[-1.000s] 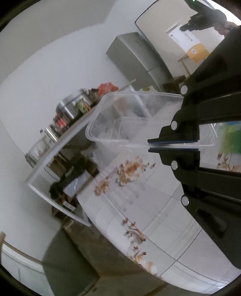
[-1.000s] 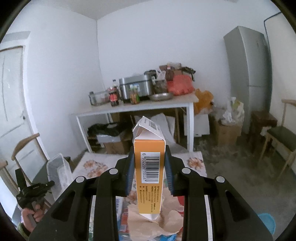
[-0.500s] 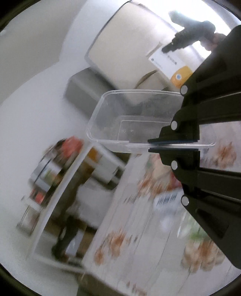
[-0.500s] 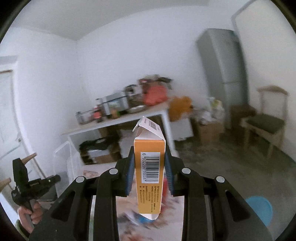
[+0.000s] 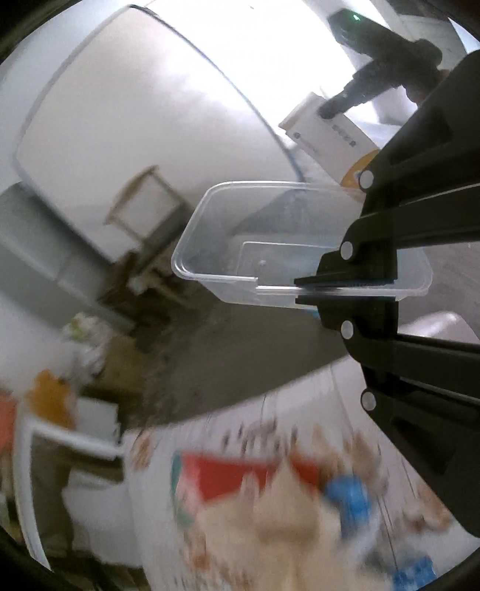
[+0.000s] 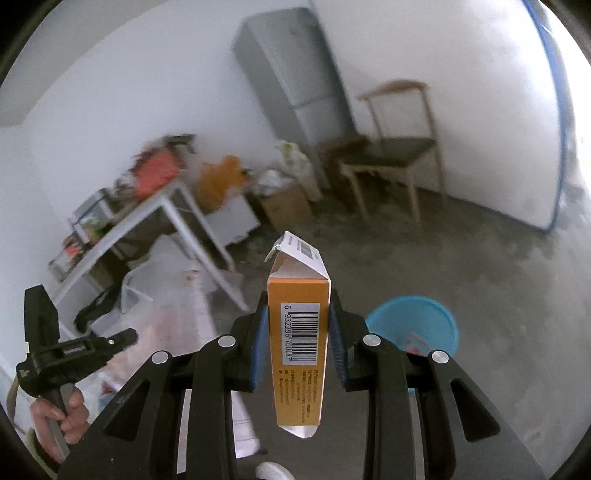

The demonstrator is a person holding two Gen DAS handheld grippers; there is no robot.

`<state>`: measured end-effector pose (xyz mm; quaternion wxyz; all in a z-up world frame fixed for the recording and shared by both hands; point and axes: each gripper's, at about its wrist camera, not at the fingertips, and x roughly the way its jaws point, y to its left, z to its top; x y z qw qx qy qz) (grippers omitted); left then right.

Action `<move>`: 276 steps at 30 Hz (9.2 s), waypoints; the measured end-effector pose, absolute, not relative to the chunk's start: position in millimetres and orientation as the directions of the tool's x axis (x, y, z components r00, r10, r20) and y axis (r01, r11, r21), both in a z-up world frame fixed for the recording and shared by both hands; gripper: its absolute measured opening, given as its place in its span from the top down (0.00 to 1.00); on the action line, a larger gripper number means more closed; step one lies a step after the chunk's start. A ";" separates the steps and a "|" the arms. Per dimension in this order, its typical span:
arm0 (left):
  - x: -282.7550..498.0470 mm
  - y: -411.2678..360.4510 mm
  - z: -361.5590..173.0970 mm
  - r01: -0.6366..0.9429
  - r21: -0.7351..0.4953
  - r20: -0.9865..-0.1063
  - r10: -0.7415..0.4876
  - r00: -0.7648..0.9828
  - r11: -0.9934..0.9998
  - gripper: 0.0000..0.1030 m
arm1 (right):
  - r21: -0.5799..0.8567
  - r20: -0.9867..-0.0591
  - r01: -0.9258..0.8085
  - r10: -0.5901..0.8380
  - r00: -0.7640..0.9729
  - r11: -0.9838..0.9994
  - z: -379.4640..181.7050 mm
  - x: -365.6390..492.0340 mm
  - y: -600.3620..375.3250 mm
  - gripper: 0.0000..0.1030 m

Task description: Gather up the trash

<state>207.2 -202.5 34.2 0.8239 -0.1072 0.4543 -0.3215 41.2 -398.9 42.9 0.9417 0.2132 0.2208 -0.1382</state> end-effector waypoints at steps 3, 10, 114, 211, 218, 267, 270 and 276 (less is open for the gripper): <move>216.4 -256.9 12.5 0.461 -0.434 -0.721 -0.605 0.338 0.774 0.97 | 0.348 -0.510 0.413 -0.200 0.837 0.841 27.1 56.5 -426.8 0.73; 252.8 -372.8 -40.7 0.506 -0.416 -0.764 -0.592 0.257 0.756 0.90 | 0.351 -0.579 0.535 -0.271 0.769 0.768 -4.8 100.4 -497.6 0.69; 182.8 135.2 -40.3 0.054 -0.537 -0.697 -0.478 0.534 0.842 0.25 | 0.366 -0.765 -0.259 0.448 0.462 0.894 -35.4 98.9 -87.7 0.47; 87.0 85.8 -6.2 0.163 -0.141 -0.720 -0.214 0.660 0.976 0.54 | 0.452 -0.747 0.030 0.360 0.559 0.891 -48.7 93.2 -167.5 0.43; 79.6 80.7 4.4 0.178 -0.134 -0.700 -0.220 0.680 0.975 0.54 | 0.461 -0.735 0.019 0.370 0.568 0.887 -45.2 88.9 -170.5 0.43; 68.9 -40.0 71.1 0.484 -0.177 -0.583 -0.487 0.650 0.857 0.54 | 0.543 -0.636 0.097 0.333 0.696 0.834 -23.7 56.4 -252.0 0.43; 75.2 -58.4 73.8 0.516 -0.198 -0.584 -0.523 0.621 0.833 0.54 | 0.557 -0.623 0.148 0.293 0.725 0.817 -23.0 48.6 -273.9 0.43; 102.0 -116.9 70.5 0.598 -0.287 -0.616 -0.622 0.483 0.748 0.54 | 0.621 -0.587 0.288 0.189 0.787 0.729 -29.4 16.8 -338.7 0.43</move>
